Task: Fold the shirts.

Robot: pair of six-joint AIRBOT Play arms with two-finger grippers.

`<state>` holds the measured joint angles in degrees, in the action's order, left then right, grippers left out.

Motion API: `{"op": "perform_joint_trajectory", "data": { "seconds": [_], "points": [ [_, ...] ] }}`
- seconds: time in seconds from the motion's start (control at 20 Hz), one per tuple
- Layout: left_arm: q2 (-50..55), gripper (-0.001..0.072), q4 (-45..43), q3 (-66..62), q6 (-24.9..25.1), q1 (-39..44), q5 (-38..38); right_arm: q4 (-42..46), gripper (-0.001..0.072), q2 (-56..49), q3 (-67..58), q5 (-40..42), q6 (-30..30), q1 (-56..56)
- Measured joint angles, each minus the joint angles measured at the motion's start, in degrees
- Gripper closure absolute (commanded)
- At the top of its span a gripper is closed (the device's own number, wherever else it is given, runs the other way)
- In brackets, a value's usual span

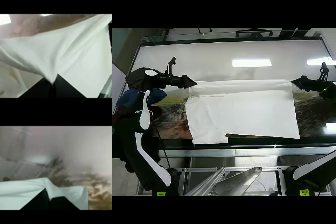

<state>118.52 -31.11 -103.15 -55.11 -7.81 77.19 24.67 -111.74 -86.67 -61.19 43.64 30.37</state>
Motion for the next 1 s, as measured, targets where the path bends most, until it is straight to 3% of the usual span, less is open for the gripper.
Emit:
{"op": "perform_joint_trajectory", "data": {
  "seconds": [0.4, 0.45, 0.5, 0.55, 0.8, 0.85, 1.0],
  "points": [
    [0.02, 0.0686, -0.83, 7.21, -0.11, 0.48, -0.02, 5.60, 0.0689, -4.17, 0.00, -6.67, -0.37, 0.46],
    [0.07, 0.0683, -0.83, 7.80, 0.04, 0.50, -0.13, 5.97, 0.0600, -4.42, 0.00, -6.95, -0.37, 0.46],
    [0.07, 0.0625, -0.85, 8.20, 0.04, 0.50, -0.15, 5.99, 0.0438, -4.50, -0.02, -7.32, -0.39, 0.50],
    [0.07, 0.0437, -0.85, 8.28, 0.07, 0.50, 0.00, 5.55, 0.0418, -4.52, -0.04, -8.33, -0.39, 0.57],
    [-0.02, 0.0453, -1.03, 3.26, -3.69, -0.98, 7.56, 11.41, 0.0418, -0.11, -0.04, -9.60, 3.54, 1.64],
    [-0.37, 0.0535, -1.40, 2.12, -5.33, -1.53, 9.64, 13.66, 0.0418, 1.99, -0.04, -10.16, 5.25, 2.05],
    [-3.91, 0.0540, -5.38, 1.99, -9.09, -2.97, 13.92, 21.49, 0.0407, 8.94, -0.04, -12.28, 9.81, 3.82]
  ]
}}
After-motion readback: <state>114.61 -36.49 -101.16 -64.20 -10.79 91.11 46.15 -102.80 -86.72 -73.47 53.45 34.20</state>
